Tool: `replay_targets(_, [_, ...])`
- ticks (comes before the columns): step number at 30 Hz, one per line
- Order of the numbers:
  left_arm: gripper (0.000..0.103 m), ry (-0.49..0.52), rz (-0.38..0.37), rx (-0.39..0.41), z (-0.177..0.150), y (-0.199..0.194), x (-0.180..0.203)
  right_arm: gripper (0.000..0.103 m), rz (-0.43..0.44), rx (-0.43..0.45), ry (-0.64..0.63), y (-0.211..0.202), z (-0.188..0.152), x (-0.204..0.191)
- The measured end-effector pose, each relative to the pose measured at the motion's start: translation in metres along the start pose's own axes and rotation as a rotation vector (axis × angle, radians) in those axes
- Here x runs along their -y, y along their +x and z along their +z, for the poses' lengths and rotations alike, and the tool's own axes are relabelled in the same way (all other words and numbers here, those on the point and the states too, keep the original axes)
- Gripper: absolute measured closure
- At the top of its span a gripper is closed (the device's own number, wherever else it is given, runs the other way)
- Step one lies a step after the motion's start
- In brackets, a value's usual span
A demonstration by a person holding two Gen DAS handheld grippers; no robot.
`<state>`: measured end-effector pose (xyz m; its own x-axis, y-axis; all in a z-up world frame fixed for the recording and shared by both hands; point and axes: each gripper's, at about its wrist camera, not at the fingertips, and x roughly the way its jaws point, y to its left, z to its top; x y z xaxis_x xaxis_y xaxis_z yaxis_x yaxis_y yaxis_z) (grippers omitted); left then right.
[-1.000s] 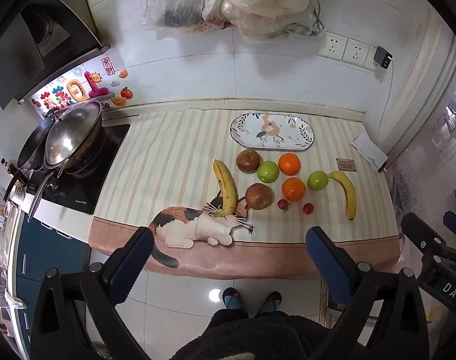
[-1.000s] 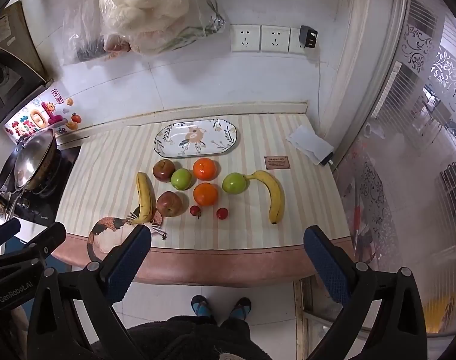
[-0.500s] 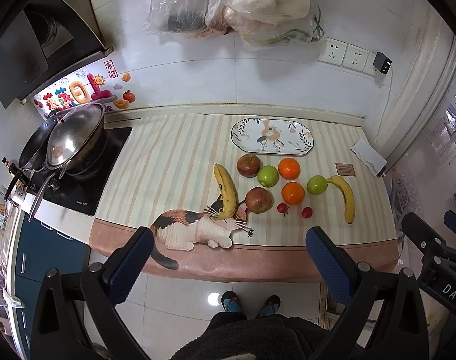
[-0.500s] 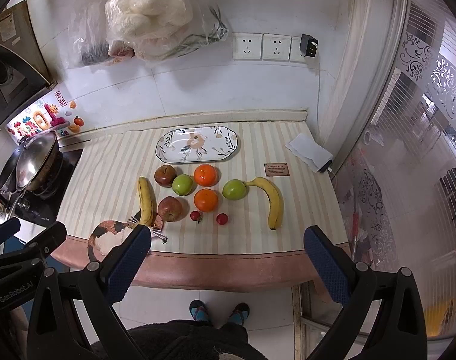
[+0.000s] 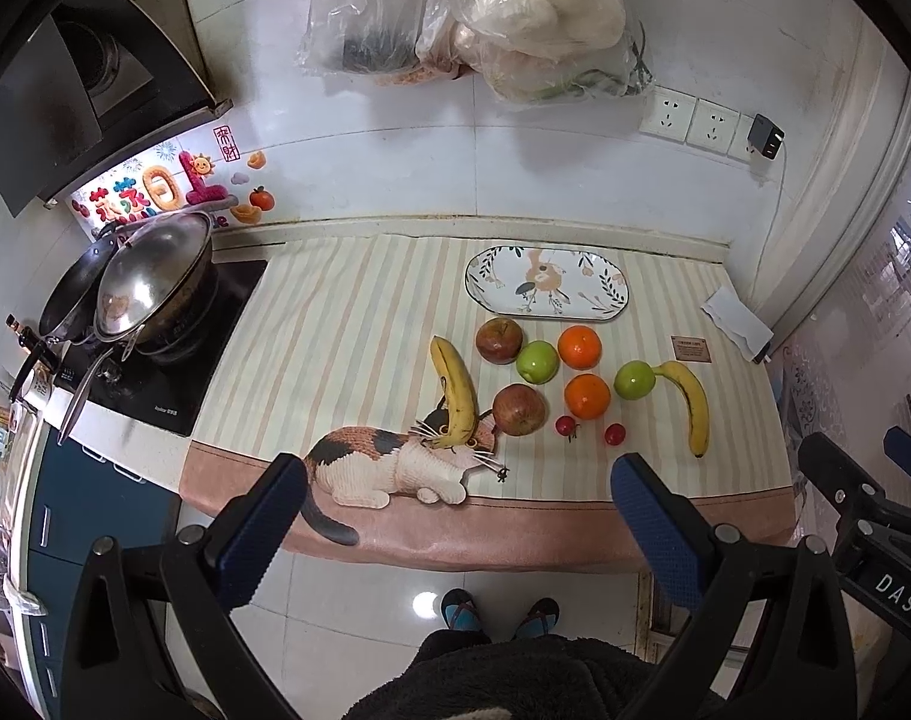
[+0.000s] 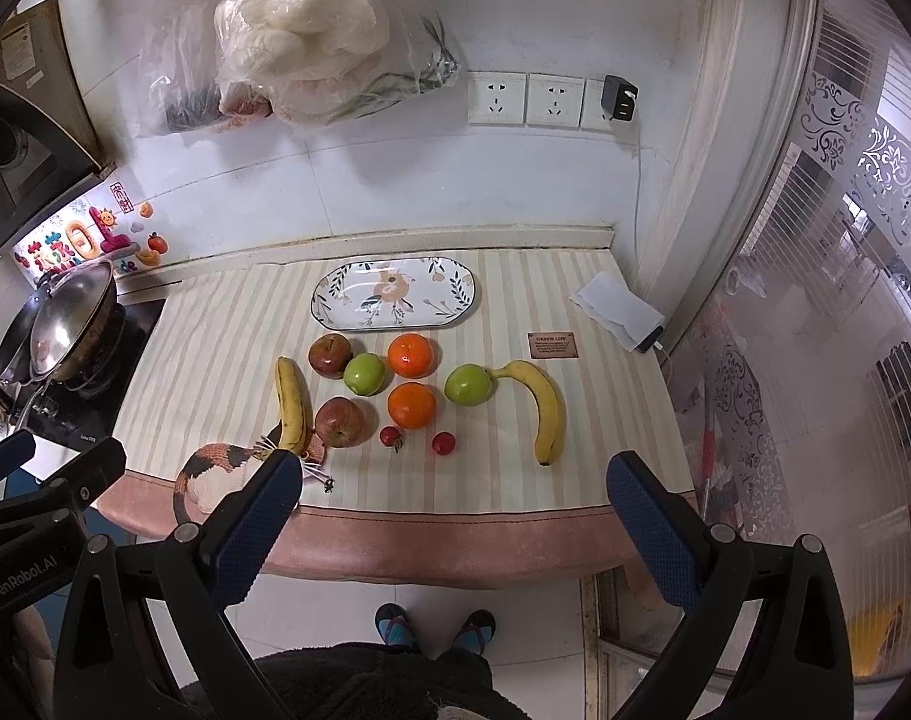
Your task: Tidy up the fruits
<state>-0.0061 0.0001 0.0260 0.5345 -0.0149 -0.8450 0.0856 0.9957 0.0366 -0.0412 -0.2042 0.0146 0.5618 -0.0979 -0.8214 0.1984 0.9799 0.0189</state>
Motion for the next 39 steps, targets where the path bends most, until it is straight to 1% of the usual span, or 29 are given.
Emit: replay_targets(39, [0.000,-0.014,-0.003,0.013,-0.0026,-0.0034,-0.0067,0.000,0.006,0.014,-0.004,-0.0027,-0.0004,-0.0060])
